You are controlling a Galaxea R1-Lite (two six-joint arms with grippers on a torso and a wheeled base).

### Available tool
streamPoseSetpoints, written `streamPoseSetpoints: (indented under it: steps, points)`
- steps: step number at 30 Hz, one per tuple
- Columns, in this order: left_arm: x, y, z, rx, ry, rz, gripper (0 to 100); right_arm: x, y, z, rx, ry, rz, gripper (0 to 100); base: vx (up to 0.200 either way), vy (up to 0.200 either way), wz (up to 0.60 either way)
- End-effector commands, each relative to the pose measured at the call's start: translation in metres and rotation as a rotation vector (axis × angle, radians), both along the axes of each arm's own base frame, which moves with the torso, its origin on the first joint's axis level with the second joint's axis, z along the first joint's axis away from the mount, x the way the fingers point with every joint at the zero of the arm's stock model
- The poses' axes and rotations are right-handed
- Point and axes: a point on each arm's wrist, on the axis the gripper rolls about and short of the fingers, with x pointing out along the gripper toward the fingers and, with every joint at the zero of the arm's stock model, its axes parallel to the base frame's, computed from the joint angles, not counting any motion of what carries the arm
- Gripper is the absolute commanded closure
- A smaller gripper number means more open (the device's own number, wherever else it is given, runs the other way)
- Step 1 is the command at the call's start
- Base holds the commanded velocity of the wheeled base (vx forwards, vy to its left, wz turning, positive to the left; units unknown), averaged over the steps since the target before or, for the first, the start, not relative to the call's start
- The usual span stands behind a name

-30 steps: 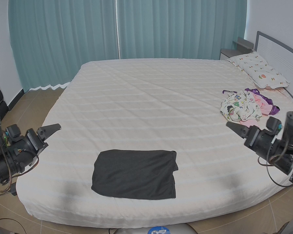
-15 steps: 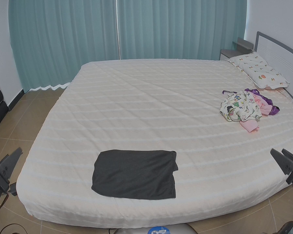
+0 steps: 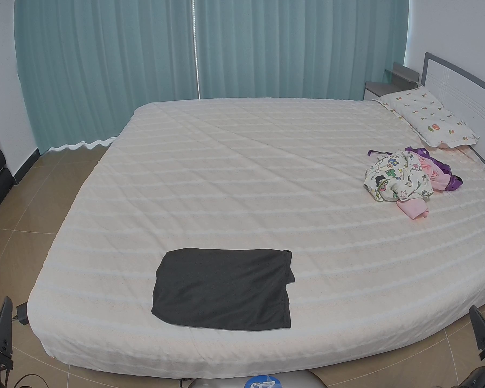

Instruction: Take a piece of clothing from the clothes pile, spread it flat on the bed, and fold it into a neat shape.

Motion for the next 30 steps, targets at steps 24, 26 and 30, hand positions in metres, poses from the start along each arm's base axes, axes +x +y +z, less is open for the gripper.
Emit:
streamPoseSetpoints:
  steps: [24,26,30]
  points:
    - [0.001,-0.001,-0.048,0.173,0.115,0.021,0,-0.015,0.003,-0.028,-0.202,-0.003,-0.097,0,0.000,0.000,0.00]
    - [0.001,-0.002,-0.048,0.167,0.115,-0.009,0,-0.015,0.003,-0.028,-0.200,-0.003,-0.095,0,0.000,0.000,0.00]
    - [0.001,-0.004,-0.054,0.142,0.172,-0.099,0,-0.015,0.003,-0.028,-0.206,-0.001,-0.089,0,0.000,0.000,0.00]
